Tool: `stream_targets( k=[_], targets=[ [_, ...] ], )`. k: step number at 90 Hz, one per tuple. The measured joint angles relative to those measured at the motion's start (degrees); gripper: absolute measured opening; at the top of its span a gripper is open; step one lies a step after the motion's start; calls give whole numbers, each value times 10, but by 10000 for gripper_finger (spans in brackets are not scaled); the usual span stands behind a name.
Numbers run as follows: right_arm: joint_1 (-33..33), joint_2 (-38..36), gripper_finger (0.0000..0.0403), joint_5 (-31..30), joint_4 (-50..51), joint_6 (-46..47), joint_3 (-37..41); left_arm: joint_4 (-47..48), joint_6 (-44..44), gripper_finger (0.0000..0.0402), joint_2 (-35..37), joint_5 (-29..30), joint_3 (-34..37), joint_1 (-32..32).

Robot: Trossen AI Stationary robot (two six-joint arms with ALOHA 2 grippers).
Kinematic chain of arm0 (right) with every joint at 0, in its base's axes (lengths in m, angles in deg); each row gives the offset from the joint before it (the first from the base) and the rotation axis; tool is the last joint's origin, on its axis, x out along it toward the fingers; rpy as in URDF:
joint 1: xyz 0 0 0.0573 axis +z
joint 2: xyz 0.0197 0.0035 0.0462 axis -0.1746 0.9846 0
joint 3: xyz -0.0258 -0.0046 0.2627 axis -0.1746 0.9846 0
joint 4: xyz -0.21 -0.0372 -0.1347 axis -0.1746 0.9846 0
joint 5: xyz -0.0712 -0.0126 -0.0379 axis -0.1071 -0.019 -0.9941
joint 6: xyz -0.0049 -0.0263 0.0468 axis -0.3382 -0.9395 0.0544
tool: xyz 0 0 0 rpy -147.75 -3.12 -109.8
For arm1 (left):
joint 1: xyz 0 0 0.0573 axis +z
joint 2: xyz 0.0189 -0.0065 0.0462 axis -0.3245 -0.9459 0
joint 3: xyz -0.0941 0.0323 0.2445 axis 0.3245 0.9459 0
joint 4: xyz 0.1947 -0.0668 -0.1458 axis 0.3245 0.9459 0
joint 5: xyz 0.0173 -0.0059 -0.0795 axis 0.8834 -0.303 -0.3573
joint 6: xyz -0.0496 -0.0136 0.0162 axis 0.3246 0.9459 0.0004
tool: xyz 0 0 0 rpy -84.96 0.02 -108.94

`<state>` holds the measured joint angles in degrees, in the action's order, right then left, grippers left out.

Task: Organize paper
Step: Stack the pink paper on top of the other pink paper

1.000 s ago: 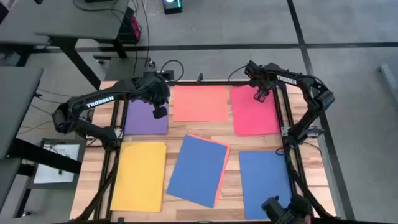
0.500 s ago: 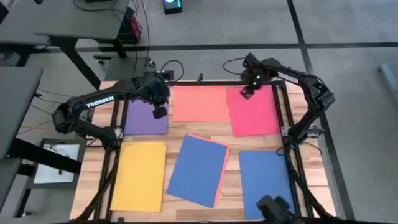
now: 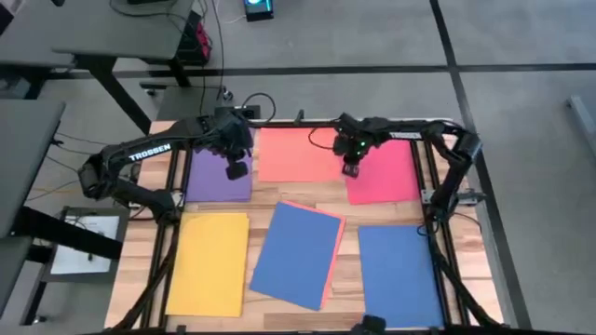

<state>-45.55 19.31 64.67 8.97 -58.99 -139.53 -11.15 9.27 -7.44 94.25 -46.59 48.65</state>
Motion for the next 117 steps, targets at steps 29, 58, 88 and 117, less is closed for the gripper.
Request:
stream_targets(
  k=[29, 58, 88, 117],
  targets=[
    [14, 16, 0, 5, -24, 3, 0, -1, 3, 0, 0, 0, 0, 0],
    [3, 16, 0, 3, 7, -13, 0, 0, 14, 0, 0, 0, 0, 0],
    [-31, 2, 0, -25, 50, -2, -3, 5, 15, 0, 0, 0, 0, 0],
    [-7, 1, 0, -24, 53, 3, -9, 5, 23, 0, 0, 0, 0, 0]
  ],
)
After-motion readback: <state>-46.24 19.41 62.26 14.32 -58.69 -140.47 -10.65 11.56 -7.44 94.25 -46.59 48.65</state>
